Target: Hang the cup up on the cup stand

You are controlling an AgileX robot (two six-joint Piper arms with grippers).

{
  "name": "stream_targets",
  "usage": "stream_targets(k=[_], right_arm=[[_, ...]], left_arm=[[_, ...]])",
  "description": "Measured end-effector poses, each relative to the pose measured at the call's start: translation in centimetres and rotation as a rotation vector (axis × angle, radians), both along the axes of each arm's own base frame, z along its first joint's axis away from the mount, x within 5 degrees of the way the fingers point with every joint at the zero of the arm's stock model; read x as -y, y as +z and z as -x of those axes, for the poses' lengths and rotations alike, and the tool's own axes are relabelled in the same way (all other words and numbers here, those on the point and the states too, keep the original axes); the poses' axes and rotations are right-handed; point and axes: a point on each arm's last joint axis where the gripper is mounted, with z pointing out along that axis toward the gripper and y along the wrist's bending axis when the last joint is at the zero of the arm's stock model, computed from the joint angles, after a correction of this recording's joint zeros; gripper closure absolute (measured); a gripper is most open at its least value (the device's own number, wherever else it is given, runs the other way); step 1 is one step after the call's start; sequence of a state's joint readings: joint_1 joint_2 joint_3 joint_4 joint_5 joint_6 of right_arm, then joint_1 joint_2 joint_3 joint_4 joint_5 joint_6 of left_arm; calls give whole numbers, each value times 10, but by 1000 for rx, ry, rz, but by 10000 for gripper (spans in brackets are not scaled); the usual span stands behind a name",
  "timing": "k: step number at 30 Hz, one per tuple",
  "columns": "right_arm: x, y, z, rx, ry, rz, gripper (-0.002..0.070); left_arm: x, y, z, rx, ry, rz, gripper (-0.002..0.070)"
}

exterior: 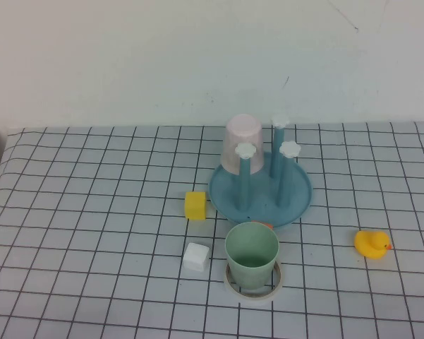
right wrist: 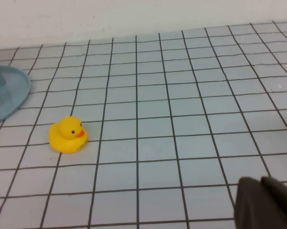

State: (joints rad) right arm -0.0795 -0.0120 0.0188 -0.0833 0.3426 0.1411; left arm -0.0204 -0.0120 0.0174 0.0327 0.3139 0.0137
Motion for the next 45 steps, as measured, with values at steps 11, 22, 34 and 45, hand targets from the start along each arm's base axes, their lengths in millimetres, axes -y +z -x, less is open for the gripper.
stream_targets(k=[11, 22, 34, 45], right_arm=[[0, 0, 0, 0, 0, 0, 678], [0, 0, 0, 0, 0, -6, 678], [-24, 3, -1, 27, 21, -779, 678], [-31, 10, -1, 53, 58, -1046, 678]], left_arm=[[0, 0, 0, 0, 0, 0, 678], [0, 0, 0, 0, -1, 11, 678], [20, 14, -1, 39, -23, 926, 678], [14, 23, -2, 146, 8, 1077, 678]])
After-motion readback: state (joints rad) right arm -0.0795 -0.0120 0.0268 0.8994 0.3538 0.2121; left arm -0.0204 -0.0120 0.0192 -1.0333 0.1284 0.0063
